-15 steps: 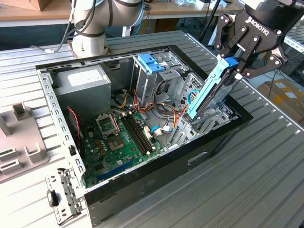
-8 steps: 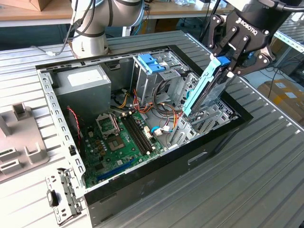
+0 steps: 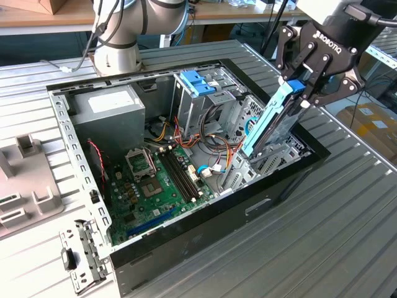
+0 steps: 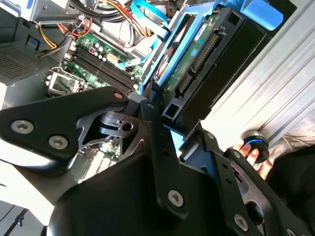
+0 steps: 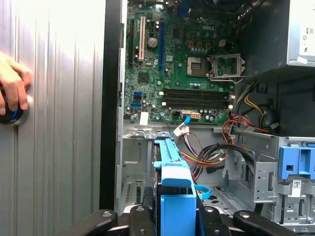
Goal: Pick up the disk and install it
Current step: 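Insert the disk into the insertion slot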
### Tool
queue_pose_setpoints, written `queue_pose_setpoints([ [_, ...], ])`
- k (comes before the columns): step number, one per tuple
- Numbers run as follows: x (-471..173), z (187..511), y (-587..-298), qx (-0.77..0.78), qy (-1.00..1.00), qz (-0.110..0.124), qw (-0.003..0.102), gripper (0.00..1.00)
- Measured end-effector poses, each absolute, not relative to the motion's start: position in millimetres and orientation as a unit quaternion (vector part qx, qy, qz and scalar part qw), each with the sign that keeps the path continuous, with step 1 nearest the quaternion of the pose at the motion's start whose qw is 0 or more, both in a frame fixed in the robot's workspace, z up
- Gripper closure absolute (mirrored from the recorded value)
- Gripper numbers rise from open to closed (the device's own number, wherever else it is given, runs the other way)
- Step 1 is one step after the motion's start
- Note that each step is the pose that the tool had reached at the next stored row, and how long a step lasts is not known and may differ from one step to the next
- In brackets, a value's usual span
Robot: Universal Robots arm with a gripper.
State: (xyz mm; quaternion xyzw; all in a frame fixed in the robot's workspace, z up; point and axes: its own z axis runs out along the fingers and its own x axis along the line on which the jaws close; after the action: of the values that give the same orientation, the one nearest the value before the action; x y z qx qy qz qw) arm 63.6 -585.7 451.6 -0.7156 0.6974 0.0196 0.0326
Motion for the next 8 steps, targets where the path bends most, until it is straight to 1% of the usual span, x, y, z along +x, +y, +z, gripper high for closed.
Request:
queue_pose_setpoints([
  [8, 64.4, 446.9, -586.4, -0.714, 0.699, 0.02, 0.033, 0.63],
])
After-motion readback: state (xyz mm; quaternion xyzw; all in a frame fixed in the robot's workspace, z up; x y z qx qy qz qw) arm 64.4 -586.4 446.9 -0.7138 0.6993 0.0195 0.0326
